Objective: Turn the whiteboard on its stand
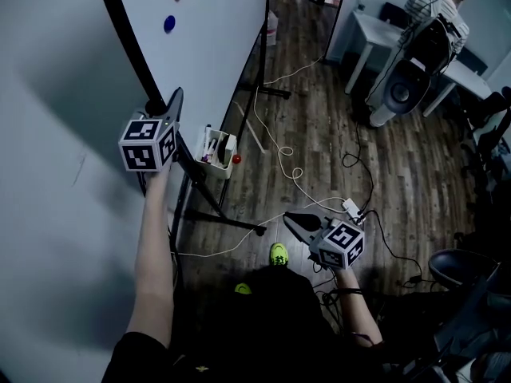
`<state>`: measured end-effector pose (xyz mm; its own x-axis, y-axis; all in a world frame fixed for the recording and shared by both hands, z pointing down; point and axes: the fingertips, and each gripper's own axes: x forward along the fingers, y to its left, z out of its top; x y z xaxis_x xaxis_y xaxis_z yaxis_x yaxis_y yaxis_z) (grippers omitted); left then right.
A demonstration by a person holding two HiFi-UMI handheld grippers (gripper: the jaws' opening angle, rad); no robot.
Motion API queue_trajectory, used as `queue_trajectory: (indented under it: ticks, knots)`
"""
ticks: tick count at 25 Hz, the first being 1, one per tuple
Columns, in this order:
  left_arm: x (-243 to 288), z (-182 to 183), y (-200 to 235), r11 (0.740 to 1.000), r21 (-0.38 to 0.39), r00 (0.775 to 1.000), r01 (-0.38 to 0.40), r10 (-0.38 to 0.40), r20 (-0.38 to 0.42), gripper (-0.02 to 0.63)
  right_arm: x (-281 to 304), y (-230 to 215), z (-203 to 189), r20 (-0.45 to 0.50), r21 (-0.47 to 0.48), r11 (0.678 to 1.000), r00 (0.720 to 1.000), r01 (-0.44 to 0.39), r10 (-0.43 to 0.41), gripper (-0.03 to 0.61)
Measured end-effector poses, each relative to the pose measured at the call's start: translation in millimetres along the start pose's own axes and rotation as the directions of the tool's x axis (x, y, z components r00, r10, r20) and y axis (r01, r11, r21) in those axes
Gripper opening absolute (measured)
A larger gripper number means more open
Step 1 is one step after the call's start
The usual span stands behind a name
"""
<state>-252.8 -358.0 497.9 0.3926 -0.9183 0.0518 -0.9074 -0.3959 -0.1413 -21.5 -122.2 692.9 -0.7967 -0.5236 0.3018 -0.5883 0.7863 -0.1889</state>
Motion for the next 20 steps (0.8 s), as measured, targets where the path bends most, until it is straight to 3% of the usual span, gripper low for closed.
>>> queue_trajectory:
  ticks: [20]
  knots:
    - [-69.6,107.2,-31.8,1.0,0.028,0.995,-0.003,0.006,-0.099,0.08,-51.8,15.1,81.7,-0.003,0.05,0.999,1.0,-0.018,0.018,0.0]
